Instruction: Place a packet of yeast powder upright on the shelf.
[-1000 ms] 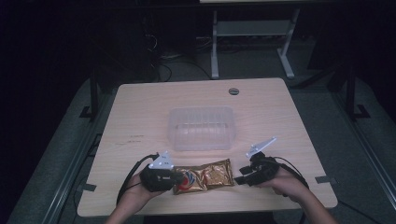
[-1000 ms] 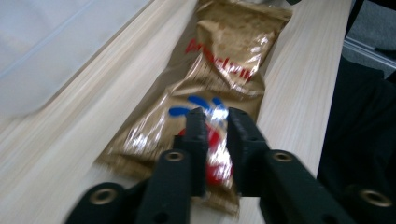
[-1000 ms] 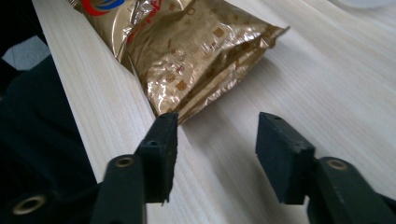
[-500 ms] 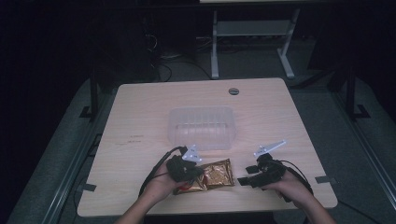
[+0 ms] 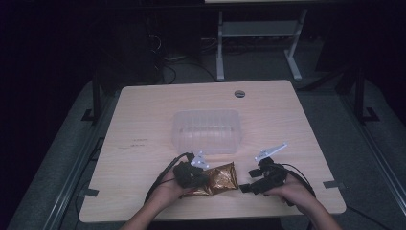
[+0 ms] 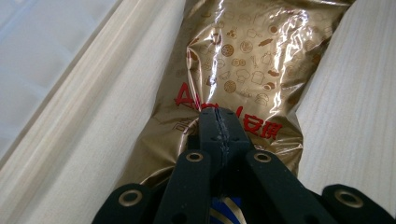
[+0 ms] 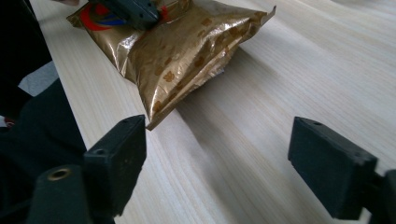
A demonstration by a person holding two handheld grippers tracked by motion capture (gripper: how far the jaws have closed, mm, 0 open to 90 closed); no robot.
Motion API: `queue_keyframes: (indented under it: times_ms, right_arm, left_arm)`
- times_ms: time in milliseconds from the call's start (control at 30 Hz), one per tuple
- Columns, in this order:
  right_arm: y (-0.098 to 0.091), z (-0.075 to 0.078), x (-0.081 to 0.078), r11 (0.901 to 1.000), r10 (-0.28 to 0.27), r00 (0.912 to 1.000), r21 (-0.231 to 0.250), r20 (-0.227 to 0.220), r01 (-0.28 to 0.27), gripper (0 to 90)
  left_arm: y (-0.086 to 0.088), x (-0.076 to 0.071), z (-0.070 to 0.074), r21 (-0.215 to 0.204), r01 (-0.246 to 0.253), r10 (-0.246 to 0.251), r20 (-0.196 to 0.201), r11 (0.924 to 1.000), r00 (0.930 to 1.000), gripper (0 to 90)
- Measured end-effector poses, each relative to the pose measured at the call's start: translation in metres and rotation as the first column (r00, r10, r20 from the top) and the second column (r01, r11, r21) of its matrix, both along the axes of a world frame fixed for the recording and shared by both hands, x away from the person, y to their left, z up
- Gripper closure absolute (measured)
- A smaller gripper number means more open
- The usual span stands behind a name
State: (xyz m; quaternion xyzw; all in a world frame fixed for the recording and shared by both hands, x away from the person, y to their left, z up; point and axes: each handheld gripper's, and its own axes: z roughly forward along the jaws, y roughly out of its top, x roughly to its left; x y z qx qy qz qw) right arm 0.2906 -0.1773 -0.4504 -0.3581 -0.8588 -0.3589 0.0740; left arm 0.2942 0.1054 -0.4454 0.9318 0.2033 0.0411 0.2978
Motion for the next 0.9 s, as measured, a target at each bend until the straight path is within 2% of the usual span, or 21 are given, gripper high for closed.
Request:
queue_keyframes:
  times_ms: [167, 267, 300, 533, 633, 733, 900]
  right_arm:
    - [0.005, 0.0, 0.002, 1.0, 0.005, 0.9999, 0.006, -0.015, -0.005, 15.2]
    - [0.011, 0.002, 0.003, 0.9996, 0.012, 0.9995, 0.025, -0.03, -0.012, 14.1]
    - [0.013, 0.002, 0.004, 0.9997, 0.014, 0.9996, 0.022, -0.026, -0.013, 14.1]
    - [0.027, 0.006, 0.009, 0.9991, 0.0, 0.9997, 0.042, -0.024, 0.001, 14.1]
    - [0.031, 0.005, 0.013, 0.9993, -0.006, 0.9995, 0.035, -0.032, 0.007, 14.1]
    - [0.043, 0.0, 0.021, 0.9993, -0.011, 0.999, 0.034, -0.044, 0.013, 14.4]
    - [0.054, -0.002, 0.022, 0.9998, -0.016, 0.9983, 0.011, -0.055, 0.017, 16.3]
  left_arm:
    - [-0.001, 0.0, -0.002, 0.012, -0.007, 0.007, -0.003, 0.9999, 1.0, 89.8]
    - [-0.001, 0.0, -0.004, -0.006, -0.024, 0.024, -0.012, 0.9997, 0.9996, 89.9]
    - [-0.001, 0.001, -0.003, 0.005, -0.016, 0.016, -0.015, 0.9999, 0.9998, 89.8]
    - [-0.001, 0.0, -0.004, 0.007, -0.02, 0.02, -0.01, 0.9998, 0.9997, 89.8]
    - [0.0, 0.001, -0.004, 0.003, -0.02, 0.021, -0.016, 0.9998, 0.9997, 89.9]
    - [-0.001, 0.0, -0.004, -0.006, -0.032, 0.032, -0.023, 0.9995, 0.9992, 89.9]
    - [0.0, 0.0, -0.005, -0.015, -0.036, 0.036, -0.025, 0.9992, 0.999, 89.9]
